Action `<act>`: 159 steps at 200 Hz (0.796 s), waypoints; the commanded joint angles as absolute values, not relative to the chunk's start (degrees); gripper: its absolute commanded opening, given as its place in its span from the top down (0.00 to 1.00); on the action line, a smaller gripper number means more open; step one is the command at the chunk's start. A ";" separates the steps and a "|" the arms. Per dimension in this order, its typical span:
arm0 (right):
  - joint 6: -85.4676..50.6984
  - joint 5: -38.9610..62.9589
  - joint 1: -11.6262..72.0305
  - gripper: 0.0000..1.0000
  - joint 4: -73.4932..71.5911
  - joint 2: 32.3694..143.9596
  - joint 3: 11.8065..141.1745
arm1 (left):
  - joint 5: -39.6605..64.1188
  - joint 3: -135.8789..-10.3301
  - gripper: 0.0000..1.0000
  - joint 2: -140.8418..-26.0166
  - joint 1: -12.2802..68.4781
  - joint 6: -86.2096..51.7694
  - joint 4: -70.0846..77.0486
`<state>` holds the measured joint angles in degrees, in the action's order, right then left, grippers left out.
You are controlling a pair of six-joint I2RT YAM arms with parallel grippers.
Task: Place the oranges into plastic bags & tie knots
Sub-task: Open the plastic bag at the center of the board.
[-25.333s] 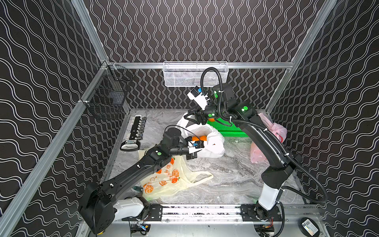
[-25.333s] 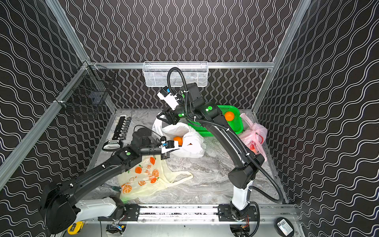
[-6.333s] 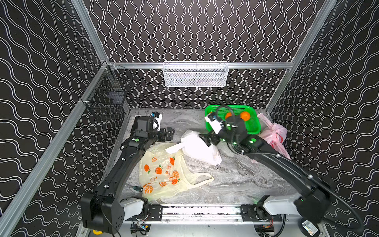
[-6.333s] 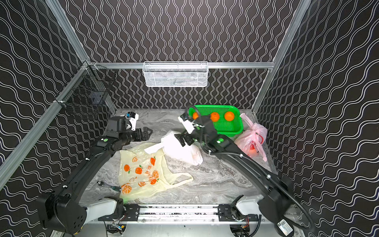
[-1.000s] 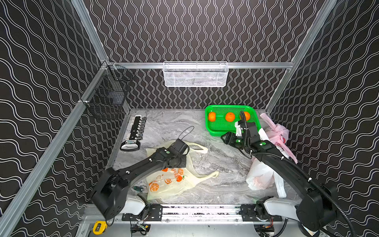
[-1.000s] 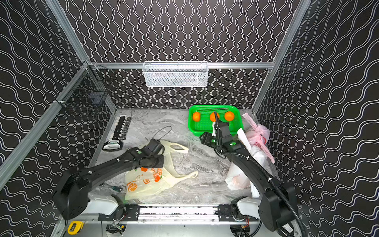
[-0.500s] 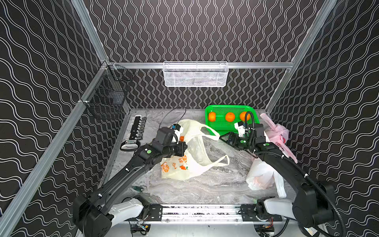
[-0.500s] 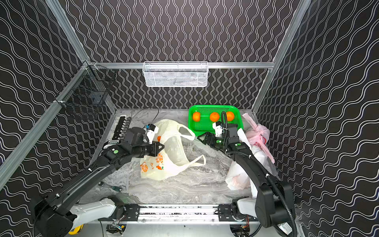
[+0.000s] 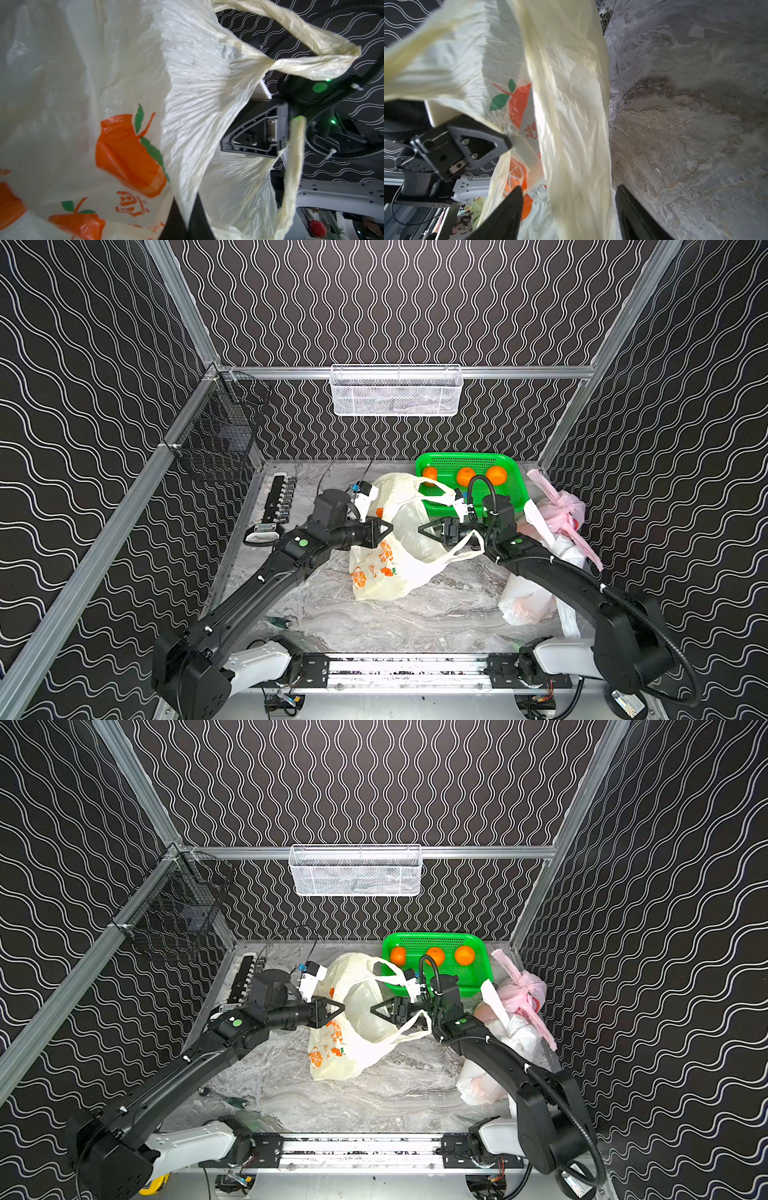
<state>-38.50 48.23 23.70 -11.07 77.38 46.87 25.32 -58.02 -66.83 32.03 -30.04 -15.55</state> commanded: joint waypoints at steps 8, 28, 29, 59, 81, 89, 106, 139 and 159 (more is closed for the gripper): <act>-37.40 36.39 24.17 0.58 -6.68 76.11 49.18 | 29.69 -57.78 1.00 -66.69 31.86 -29.97 -12.43; -33.32 24.59 24.17 0.87 4.02 74.36 52.25 | 25.89 -59.24 1.00 -66.20 30.76 -26.97 -18.42; -33.18 24.07 24.17 0.88 4.60 74.36 52.41 | 25.69 -59.33 1.00 -66.24 30.63 -26.85 -18.70; -29.40 11.55 24.33 1.00 20.06 74.89 56.78 | 22.96 -61.41 1.00 -67.29 24.98 -26.45 -25.58; -28.97 13.19 24.69 1.00 19.83 73.03 56.78 | 24.94 -60.77 1.00 -68.10 21.02 -27.41 -25.54; -28.52 14.60 25.53 1.00 19.24 72.93 56.74 | 26.81 -59.85 1.00 -68.47 20.22 -28.22 -23.92; -26.52 14.23 28.61 0.87 21.33 73.86 61.92 | 30.40 -58.55 1.00 -70.05 19.11 -29.71 -20.81; -24.33 5.84 29.96 0.31 22.59 72.16 65.74 | 35.38 -57.96 1.00 -73.11 17.14 -30.84 -16.11; -22.98 -0.07 29.19 0.14 26.04 71.92 67.70 | 38.72 -57.17 1.00 -74.06 14.94 -32.33 -12.23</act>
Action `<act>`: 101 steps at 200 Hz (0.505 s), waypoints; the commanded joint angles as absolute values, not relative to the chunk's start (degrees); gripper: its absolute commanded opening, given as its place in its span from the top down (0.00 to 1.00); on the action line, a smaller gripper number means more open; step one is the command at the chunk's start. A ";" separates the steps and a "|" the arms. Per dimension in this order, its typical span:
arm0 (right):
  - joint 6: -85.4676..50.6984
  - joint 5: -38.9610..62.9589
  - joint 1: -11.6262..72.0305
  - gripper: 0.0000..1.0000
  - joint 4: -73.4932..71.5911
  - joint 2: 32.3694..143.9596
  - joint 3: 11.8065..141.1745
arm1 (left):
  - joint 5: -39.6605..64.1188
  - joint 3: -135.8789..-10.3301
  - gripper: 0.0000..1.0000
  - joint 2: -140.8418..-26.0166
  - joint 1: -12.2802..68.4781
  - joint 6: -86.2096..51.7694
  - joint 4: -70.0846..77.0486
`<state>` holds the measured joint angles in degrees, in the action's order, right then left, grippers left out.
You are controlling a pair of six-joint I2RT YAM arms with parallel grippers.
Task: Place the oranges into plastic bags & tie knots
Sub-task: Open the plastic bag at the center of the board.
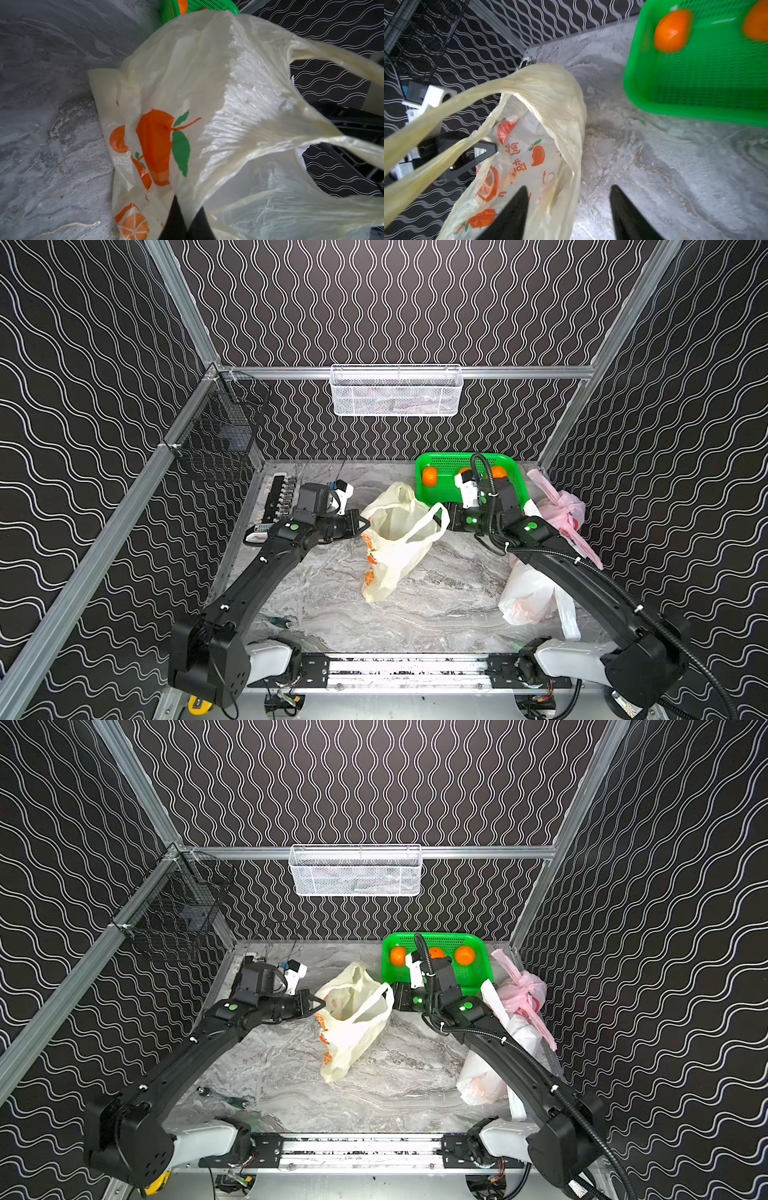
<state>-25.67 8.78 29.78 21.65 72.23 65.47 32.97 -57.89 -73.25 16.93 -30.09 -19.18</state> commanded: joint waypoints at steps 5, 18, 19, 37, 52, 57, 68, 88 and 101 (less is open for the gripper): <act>-22.39 -1.10 29.14 0.09 27.24 72.25 68.51 | 39.71 -56.80 1.00 -74.29 14.15 -32.78 -11.14; -21.67 -4.75 29.00 0.00 29.65 73.04 70.17 | 42.00 -55.47 1.00 -74.66 12.18 -34.30 -8.25; -21.82 -5.32 28.96 0.01 29.77 73.13 70.33 | 42.09 -55.29 1.00 -74.68 11.98 -34.42 -7.99; -25.45 -12.79 28.95 0.01 34.80 75.67 75.22 | 45.69 -52.95 1.00 -75.42 9.09 -37.02 -3.59; -25.40 -15.95 28.83 0.01 37.02 76.82 77.58 | 47.70 -51.22 1.00 -76.06 7.13 -38.22 -0.60; -23.74 -15.99 28.83 0.01 35.30 76.28 76.57 | 47.94 -51.01 1.00 -76.11 6.68 -38.02 -0.44; -19.06 -15.74 28.82 0.00 29.46 74.20 72.97 | 48.17 -50.74 1.00 -76.14 5.84 -36.93 -0.94; -18.99 -16.43 25.55 0.00 30.19 73.74 72.66 | 48.71 -50.63 1.00 -75.61 4.73 -35.29 -2.19; -21.48 -13.97 20.38 0.01 33.22 76.06 75.59 | 48.69 -50.62 1.00 -75.36 4.48 -33.90 -3.18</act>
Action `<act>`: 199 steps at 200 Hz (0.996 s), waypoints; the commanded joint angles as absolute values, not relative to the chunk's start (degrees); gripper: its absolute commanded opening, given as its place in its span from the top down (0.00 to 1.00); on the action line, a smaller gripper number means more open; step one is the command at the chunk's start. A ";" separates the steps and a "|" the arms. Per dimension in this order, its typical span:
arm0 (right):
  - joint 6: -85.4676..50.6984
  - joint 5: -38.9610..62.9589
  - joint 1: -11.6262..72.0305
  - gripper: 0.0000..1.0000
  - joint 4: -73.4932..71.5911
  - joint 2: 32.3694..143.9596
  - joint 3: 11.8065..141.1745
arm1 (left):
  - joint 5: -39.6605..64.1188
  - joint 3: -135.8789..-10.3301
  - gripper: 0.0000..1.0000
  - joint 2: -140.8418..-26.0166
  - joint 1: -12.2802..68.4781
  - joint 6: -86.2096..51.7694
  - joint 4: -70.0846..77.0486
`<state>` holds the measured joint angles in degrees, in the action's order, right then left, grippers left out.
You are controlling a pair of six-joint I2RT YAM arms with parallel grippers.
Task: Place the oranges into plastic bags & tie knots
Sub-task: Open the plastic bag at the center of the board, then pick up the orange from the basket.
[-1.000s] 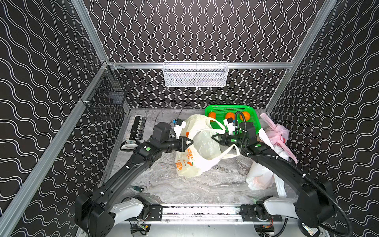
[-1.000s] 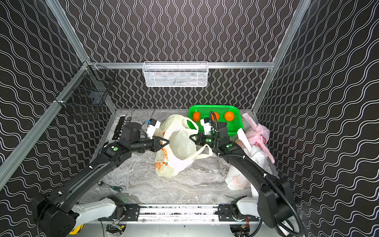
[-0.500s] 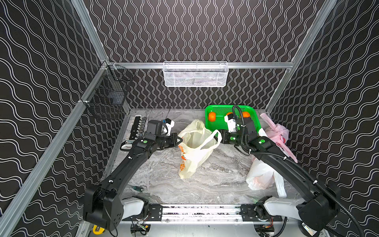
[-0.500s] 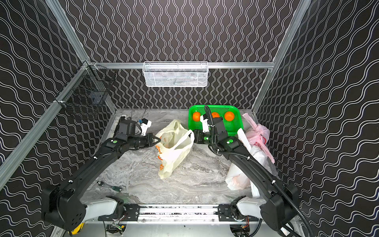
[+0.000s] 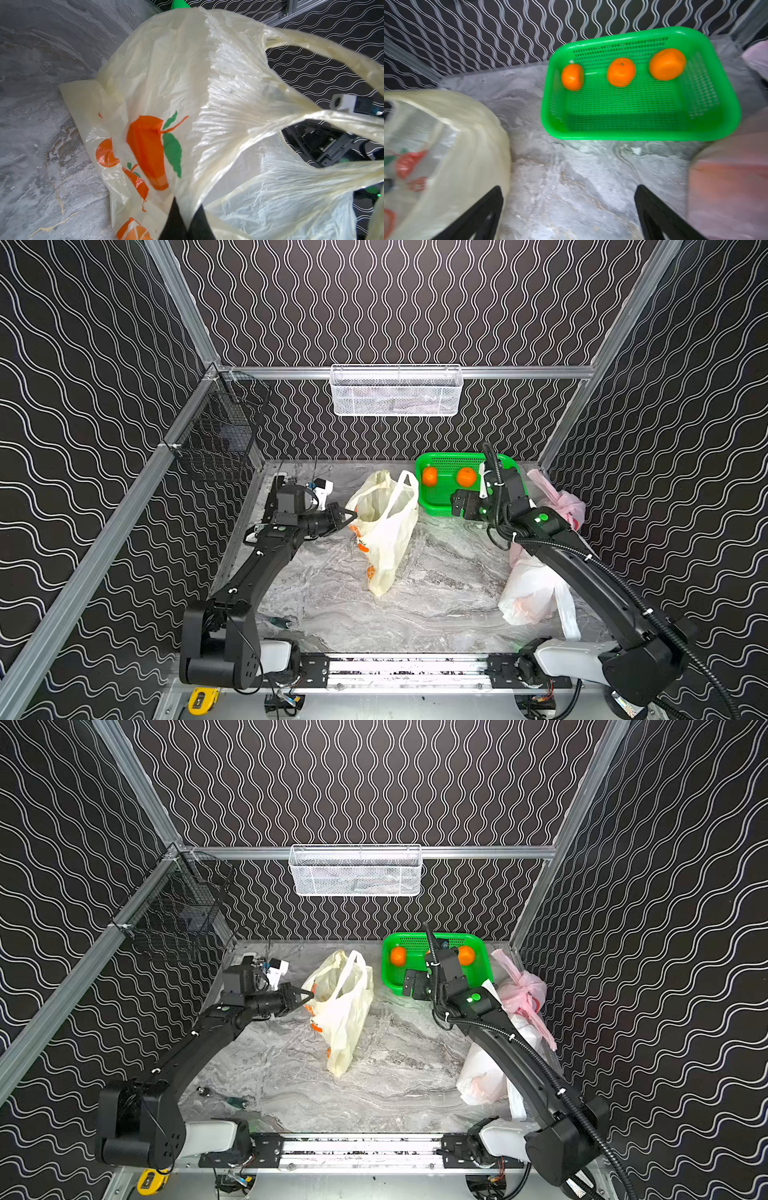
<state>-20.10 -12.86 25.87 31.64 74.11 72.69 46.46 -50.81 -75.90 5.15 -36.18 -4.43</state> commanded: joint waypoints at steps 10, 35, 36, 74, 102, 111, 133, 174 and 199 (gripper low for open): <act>-21.53 -10.61 17.85 0.02 31.63 77.51 76.00 | 48.81 -50.22 1.00 -75.42 4.48 -33.52 -2.98; -20.52 -7.01 15.13 0.01 28.86 84.63 80.30 | 49.63 -49.31 1.00 -75.88 4.39 -32.99 -2.14; -20.50 -6.98 14.99 0.01 28.98 85.03 80.67 | 49.65 -49.31 1.00 -75.87 4.39 -32.88 -2.21; -20.41 -3.87 10.41 0.02 30.85 102.82 94.73 | 48.91 -48.88 1.00 -75.25 4.22 -31.18 -2.87; -20.26 -3.15 8.29 0.03 31.77 115.08 104.97 | 49.22 -48.68 1.00 -75.32 4.15 -31.20 -2.38; -19.81 -2.62 8.00 0.03 31.33 118.14 107.25 | 49.31 -48.69 1.00 -75.32 4.22 -31.08 -2.43; -19.63 -3.66 7.30 0.03 31.68 125.24 113.76 | 49.33 -48.69 1.00 -75.06 4.22 -30.67 -2.71; -19.09 -2.53 5.95 0.04 32.34 135.70 123.46 | 49.68 -48.60 1.00 -75.06 4.22 -30.52 -3.00; -18.58 -3.03 5.94 0.04 34.21 141.08 129.62 | 49.83 -48.62 1.00 -74.97 4.22 -30.29 -3.44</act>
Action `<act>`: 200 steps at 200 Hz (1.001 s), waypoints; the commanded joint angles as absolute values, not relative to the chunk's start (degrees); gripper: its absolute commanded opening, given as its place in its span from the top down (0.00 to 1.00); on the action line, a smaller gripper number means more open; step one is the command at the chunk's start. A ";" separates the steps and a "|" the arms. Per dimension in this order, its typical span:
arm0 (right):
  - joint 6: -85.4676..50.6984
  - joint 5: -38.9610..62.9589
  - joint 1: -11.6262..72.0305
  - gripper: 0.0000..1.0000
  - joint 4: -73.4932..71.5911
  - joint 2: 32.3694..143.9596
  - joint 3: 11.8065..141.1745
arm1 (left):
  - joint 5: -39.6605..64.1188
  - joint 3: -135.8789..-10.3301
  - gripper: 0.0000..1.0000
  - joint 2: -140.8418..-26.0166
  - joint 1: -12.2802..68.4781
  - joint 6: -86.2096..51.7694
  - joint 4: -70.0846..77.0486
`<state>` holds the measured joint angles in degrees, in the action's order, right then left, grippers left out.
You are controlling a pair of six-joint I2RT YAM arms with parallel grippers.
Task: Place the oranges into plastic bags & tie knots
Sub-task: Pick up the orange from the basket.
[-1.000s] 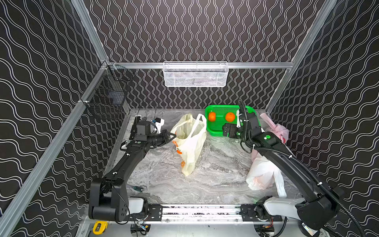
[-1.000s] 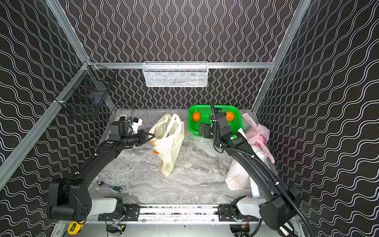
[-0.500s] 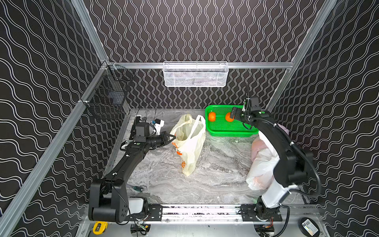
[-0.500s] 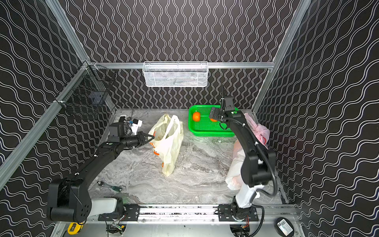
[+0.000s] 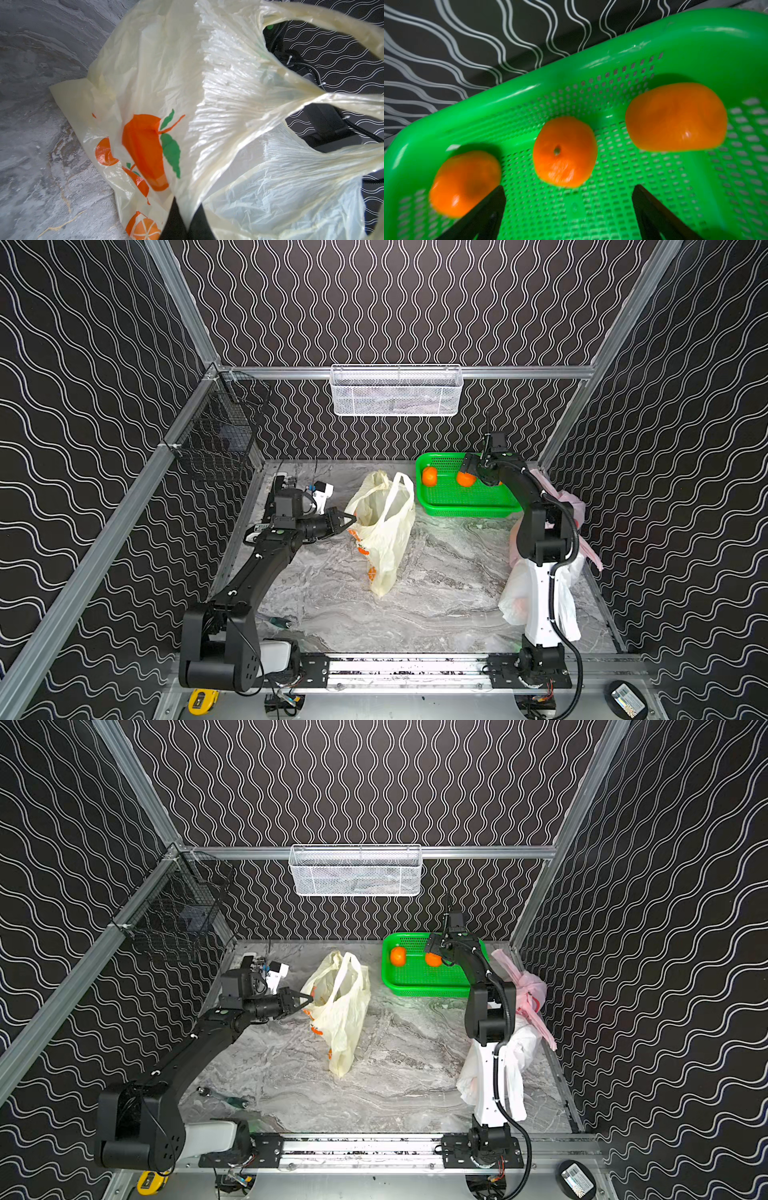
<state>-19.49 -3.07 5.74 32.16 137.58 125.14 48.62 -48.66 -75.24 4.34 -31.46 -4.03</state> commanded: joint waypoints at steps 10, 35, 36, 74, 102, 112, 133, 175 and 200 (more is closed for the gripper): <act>-18.30 -3.07 5.91 0.04 34.41 142.74 131.13 | 49.66 -48.69 1.00 -74.97 4.22 -30.32 -3.51; -17.76 -2.68 5.98 0.04 34.85 146.06 134.50 | 49.88 -48.80 1.00 -75.08 4.22 -30.25 -3.64; -17.76 -2.70 5.98 0.04 34.92 146.24 134.66 | 49.90 -48.84 1.00 -75.07 4.22 -30.28 -3.62; -17.05 -3.40 5.97 0.08 36.23 151.32 139.97 | 50.19 -48.98 1.00 -75.48 4.22 -30.46 -3.44; -16.96 -3.21 5.93 0.14 36.33 153.76 142.82 | 50.19 -49.13 1.00 -75.56 4.22 -30.45 -3.67; -16.96 -2.69 5.97 0.16 36.47 154.45 143.68 | 50.19 -49.13 1.00 -75.63 4.22 -30.58 -3.44; -17.23 -2.37 5.98 0.27 36.04 154.28 143.62 | 50.37 -49.13 1.00 -75.87 4.22 -30.92 -3.07; -17.40 -2.49 5.92 0.42 34.11 148.08 137.37 | 51.68 -49.31 1.00 -76.44 4.22 -31.41 -1.21; -18.44 -0.23 5.88 0.47 32.31 140.25 130.20 | 52.34 -49.20 1.00 -76.56 4.31 -31.53 -0.17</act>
<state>-17.10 -2.28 5.96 35.40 148.31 135.22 50.52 -48.84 -76.44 4.36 -31.35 -2.90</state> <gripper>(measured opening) 0.607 0.048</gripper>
